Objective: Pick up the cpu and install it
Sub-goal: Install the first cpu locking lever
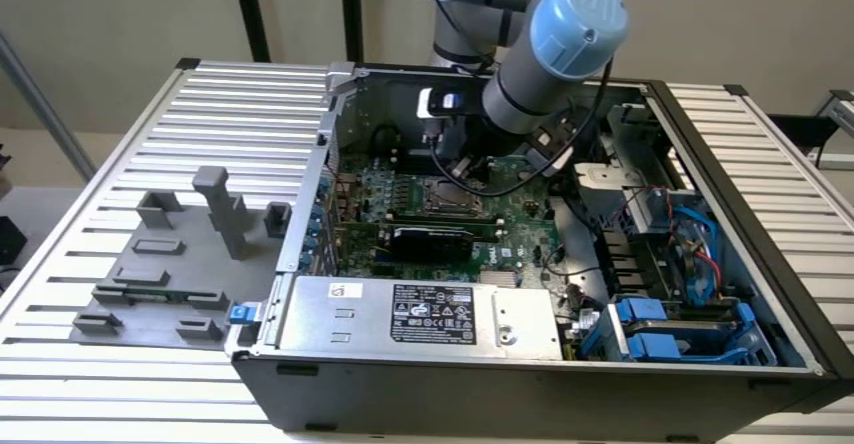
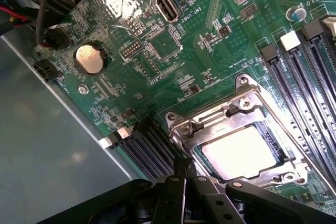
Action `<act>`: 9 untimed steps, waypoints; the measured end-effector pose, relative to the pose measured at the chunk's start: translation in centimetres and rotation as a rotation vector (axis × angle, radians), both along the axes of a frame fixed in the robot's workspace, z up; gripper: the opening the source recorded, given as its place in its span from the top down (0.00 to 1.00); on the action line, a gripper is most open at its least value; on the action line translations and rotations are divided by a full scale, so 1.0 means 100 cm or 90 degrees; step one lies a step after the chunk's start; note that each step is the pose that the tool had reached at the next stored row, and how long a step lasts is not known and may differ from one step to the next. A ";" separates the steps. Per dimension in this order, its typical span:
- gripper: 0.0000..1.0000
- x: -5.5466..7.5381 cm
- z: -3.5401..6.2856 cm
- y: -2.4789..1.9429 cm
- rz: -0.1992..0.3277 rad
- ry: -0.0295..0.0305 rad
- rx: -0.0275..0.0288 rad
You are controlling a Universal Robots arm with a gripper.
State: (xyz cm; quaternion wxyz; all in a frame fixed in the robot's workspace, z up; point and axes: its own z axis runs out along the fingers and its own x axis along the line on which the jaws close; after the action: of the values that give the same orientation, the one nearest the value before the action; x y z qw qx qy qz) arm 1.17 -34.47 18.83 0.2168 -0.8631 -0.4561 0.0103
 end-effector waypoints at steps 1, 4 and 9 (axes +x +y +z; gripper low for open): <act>0.89 0.001 -0.0001 0.0000 0.002 0.0000 0.0000; 0.89 0.004 -0.0003 -0.0001 0.006 -0.0001 0.0000; 0.89 0.008 -0.0004 -0.0007 0.012 0.0000 0.0002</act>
State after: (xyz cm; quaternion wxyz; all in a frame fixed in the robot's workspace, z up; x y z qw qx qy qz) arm 1.98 -34.54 18.79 0.2168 -0.8588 -0.4640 0.0122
